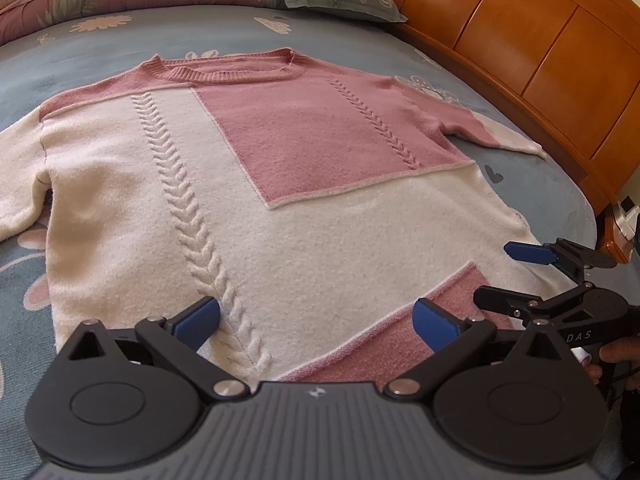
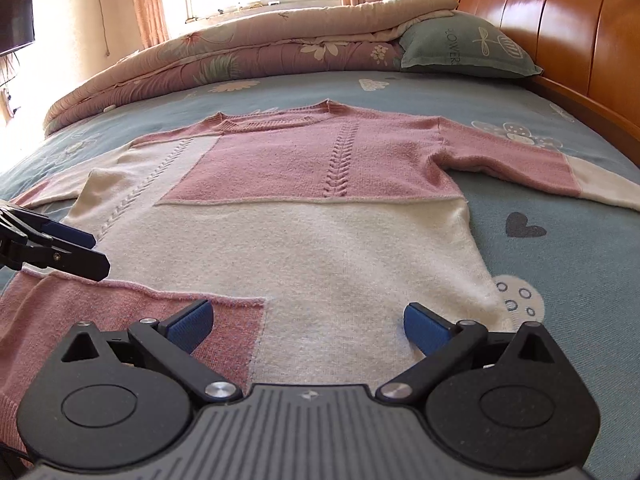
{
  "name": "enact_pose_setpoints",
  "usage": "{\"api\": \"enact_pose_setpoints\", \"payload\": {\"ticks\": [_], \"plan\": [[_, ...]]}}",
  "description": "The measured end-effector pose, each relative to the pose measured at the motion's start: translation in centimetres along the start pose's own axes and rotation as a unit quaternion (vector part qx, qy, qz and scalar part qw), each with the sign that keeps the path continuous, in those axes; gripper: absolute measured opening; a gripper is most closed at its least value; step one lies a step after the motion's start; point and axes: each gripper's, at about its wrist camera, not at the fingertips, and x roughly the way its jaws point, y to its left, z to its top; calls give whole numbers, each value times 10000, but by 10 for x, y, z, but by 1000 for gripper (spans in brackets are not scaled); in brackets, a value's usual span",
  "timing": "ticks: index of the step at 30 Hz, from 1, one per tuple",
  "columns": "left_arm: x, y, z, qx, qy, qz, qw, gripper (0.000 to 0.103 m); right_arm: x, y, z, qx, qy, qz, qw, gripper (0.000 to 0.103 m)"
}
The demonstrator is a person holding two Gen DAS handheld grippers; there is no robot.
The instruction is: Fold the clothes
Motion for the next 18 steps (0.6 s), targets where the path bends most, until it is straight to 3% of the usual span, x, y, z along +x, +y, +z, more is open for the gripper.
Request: {"api": "enact_pose_setpoints", "payload": {"ticks": [11, 18], "plan": [[2, 5, 1, -184, -31, -99, 9998, 102, -3, 11, -7, -22, 132, -329, 9994, 103], [4, -8, -9, 432, -174, 183, 9987, 102, -7, 25, 0, -232, 219, -483, 9983, 103]]}}
